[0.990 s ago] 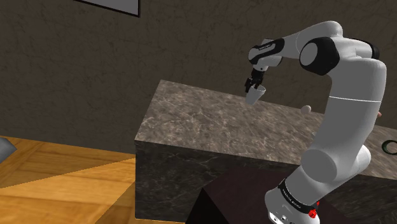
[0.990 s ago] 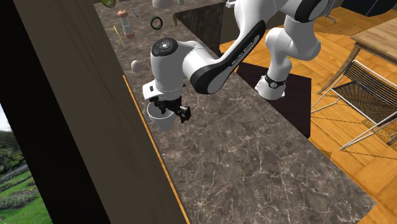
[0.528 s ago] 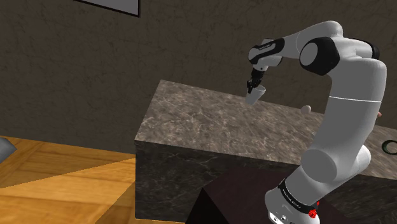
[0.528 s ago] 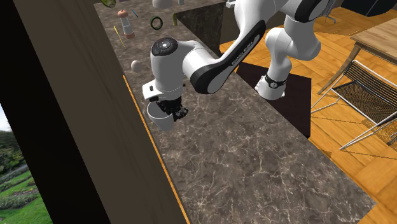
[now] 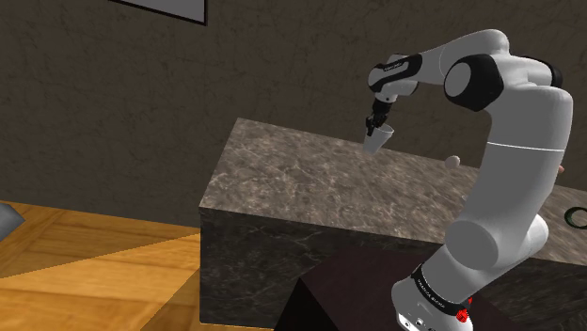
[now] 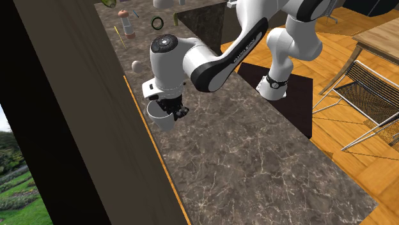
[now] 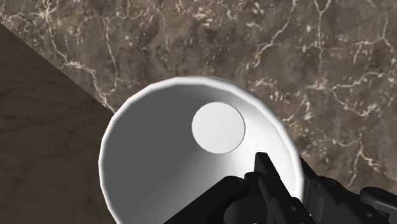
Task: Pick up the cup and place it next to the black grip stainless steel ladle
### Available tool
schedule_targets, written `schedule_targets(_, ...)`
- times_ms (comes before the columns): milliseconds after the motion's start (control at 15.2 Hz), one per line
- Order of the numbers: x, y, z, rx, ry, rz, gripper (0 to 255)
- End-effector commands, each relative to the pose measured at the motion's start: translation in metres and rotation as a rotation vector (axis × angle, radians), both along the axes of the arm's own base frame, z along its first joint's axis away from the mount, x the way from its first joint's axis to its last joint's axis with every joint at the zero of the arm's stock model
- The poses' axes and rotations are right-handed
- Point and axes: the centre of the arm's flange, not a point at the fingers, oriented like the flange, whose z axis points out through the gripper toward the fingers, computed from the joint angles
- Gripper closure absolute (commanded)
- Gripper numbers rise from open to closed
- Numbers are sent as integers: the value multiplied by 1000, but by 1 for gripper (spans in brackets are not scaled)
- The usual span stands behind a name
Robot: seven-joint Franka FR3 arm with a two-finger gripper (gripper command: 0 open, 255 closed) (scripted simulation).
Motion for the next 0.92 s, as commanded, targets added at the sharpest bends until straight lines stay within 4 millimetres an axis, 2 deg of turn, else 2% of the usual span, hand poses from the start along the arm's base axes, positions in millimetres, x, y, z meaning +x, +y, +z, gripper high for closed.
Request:
schedule_targets(0,-1,0,10,0,0,0,255)
schedule_targets(858,-1,0,79,0,0,0,255)
